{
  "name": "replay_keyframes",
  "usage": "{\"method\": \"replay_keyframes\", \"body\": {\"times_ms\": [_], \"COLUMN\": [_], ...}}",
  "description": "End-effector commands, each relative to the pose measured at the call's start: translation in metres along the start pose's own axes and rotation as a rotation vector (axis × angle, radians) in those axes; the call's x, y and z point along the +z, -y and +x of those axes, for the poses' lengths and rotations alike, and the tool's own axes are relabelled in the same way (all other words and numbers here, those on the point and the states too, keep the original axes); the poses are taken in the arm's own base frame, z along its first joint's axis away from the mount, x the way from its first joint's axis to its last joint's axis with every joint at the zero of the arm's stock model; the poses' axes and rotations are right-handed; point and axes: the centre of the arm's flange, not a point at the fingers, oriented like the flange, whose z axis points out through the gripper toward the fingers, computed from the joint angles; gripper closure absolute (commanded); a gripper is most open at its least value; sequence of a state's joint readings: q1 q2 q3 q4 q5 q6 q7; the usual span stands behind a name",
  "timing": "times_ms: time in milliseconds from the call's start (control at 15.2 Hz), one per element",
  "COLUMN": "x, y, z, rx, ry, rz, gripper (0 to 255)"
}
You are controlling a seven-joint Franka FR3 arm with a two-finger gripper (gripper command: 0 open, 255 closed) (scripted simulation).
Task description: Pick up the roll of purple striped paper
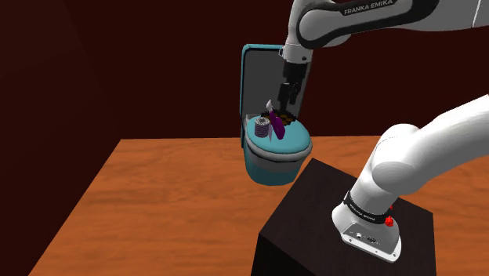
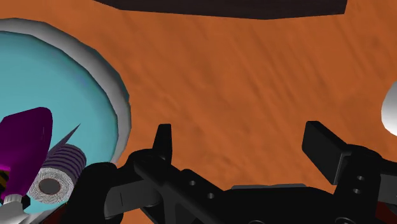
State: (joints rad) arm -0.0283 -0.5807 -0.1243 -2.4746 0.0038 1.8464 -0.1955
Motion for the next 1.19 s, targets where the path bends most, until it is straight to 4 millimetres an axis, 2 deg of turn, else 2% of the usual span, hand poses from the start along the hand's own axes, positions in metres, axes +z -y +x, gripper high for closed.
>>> {"method": "replay_keyframes", "body": {"times_ms": [0, 1122], "x": [0.018, 0.145], "y": [-0.018, -0.162], "z": [0.013, 0.113], "rx": [0.001, 0.014], "ry": [-0.003, -0.02], "rz": [-0.008, -0.065], "gripper": [0, 0]}}
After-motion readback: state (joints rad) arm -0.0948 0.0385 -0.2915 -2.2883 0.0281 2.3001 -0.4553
